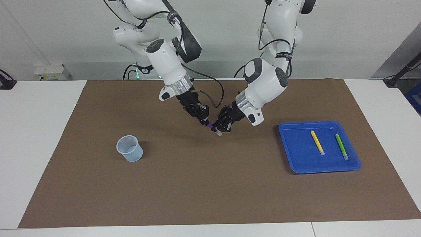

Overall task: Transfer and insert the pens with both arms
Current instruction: 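Grasp the purple pen with the right gripper and open the left gripper, then carry the purple pen to the white cup while the left gripper withdraws, then insert the purple pen into the cup while the left gripper reaches the yellow pen, then grasp the yellow pen with the left gripper while the right gripper withdraws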

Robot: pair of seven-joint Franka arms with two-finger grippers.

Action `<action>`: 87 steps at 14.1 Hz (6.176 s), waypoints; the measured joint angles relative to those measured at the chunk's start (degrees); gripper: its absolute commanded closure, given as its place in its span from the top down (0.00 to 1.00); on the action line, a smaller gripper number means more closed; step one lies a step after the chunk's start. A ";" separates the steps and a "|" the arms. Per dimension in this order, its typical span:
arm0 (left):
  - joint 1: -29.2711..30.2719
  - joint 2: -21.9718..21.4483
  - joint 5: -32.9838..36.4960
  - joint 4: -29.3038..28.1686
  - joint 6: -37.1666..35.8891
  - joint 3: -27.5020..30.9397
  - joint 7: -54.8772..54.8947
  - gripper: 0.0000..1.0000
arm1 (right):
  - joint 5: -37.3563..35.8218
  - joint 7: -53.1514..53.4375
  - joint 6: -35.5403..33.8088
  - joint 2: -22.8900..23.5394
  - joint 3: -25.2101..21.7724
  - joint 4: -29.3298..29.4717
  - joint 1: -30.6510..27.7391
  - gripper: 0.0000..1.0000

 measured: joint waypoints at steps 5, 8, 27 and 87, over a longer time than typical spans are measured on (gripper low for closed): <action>0.00 -0.21 0.00 0.04 0.03 0.02 0.09 0.97 | 0.00 -0.86 -2.52 -0.05 -0.32 0.38 -0.87 0.00; 0.15 -1.56 0.00 0.08 -0.08 0.27 0.09 0.98 | -0.64 -6.19 -6.97 -0.46 -0.47 1.27 -3.48 0.00; 12.32 -6.38 25.17 -1.03 -12.43 0.70 51.52 0.95 | -23.18 -46.94 -35.08 -5.56 -0.82 8.23 -27.13 0.00; 32.40 4.38 33.39 3.26 -16.03 0.45 74.66 0.00 | -5.11 -22.33 -32.12 -1.90 2.56 12.06 -15.24 1.00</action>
